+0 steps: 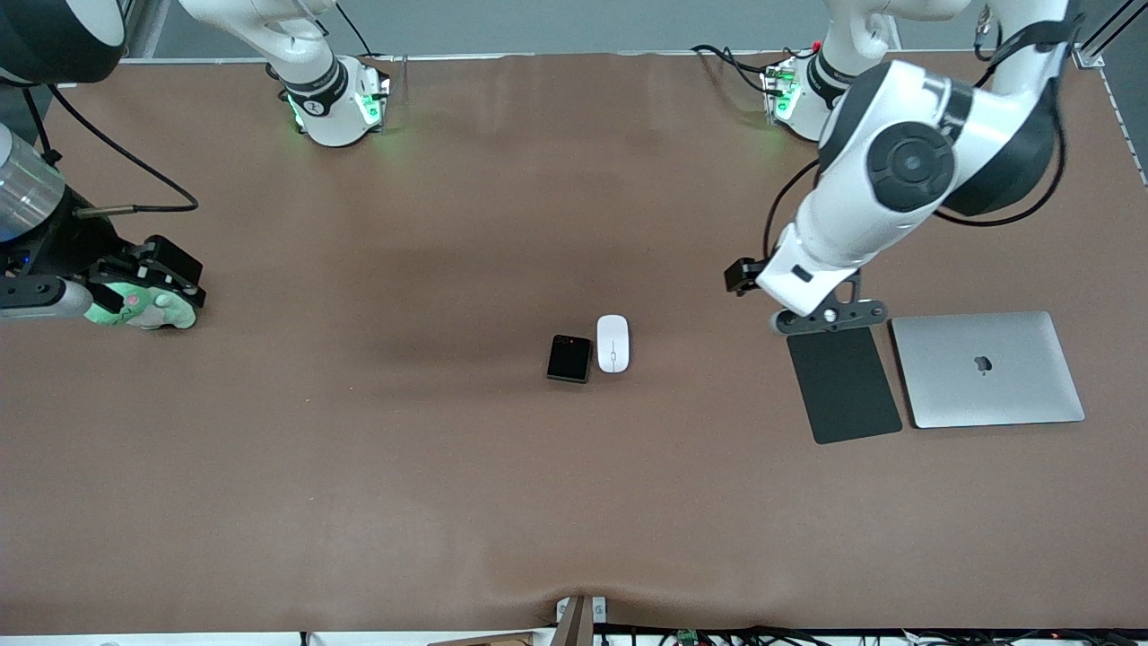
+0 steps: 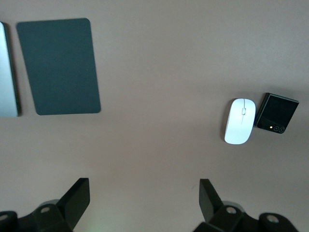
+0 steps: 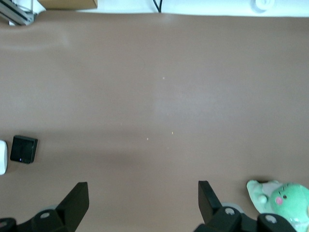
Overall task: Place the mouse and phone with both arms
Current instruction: 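Reach the left gripper to the white mouse while the right gripper approaches the phone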
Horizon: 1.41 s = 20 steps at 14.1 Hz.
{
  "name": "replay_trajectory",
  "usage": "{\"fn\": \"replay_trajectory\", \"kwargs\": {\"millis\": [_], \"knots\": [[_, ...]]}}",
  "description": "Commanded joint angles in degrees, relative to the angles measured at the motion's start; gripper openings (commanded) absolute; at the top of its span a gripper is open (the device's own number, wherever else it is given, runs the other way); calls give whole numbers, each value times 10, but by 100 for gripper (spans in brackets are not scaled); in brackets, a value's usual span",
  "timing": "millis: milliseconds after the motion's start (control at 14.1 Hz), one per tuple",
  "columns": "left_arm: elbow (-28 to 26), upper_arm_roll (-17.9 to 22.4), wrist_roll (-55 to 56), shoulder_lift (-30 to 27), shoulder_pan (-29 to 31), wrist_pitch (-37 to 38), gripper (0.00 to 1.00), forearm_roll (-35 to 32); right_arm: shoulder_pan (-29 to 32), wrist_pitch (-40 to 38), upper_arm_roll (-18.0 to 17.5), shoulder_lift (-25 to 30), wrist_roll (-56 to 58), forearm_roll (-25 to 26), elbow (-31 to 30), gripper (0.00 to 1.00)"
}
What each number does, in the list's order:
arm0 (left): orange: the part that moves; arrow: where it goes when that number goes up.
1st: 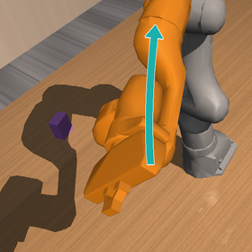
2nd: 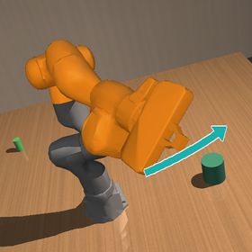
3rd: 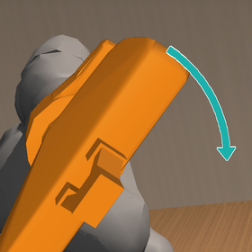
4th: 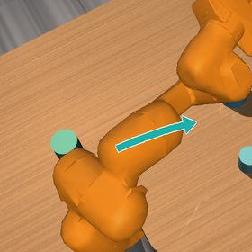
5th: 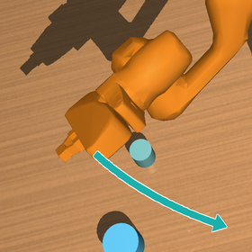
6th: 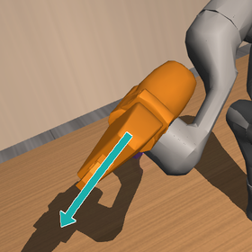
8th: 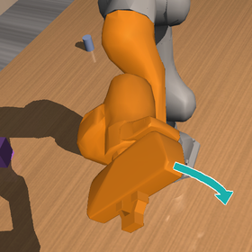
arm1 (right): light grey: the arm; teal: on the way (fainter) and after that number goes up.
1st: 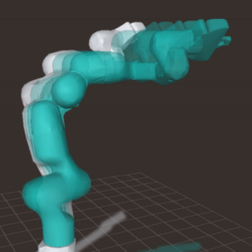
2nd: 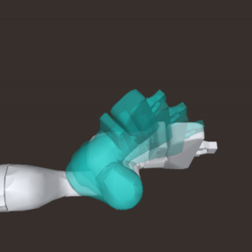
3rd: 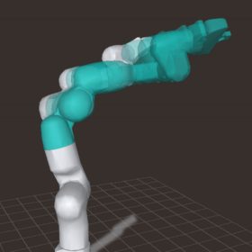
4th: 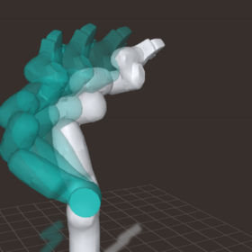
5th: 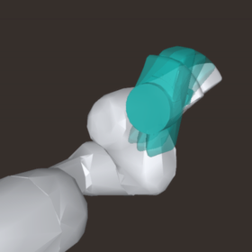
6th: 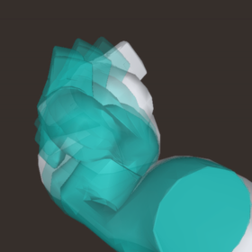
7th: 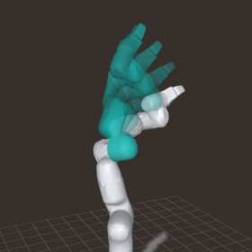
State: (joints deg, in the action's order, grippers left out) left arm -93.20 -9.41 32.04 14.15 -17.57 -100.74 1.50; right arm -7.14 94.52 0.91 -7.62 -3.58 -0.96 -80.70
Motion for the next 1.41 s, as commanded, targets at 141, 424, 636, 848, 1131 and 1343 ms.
{"fn": "replay_trajectory", "kwargs": {"millis": [141, 424, 636, 848, 1131, 1343], "knots": [[-1, 3, 86, 53, -55, -49, 100, 3, -10, -14, 1, 3, -34, -1, 7, 100], [-8, 3, 153, 90, -93, -121, 100, 3, -25, -8, 1, 0, -143, -1, 9, 100], [-8, 3, 149, 129, -102, -183, 100, -4, -44, -7, 1, -10, -178, -2, 9, 100], [-2, 3, 152, 175, -118, -255, 100, -45, -56, -7, 1, -19, -230, -11, 11, 100], [-1, 5, 147, 228, -135, -340, 100, -46, -45, -13, 4, -26, -230, -91, 12, 100], [1, 3, 146, 254, -137, -352, 93, -94, -41, -15, 4, -35, -230, -107, 20, 100]]}}
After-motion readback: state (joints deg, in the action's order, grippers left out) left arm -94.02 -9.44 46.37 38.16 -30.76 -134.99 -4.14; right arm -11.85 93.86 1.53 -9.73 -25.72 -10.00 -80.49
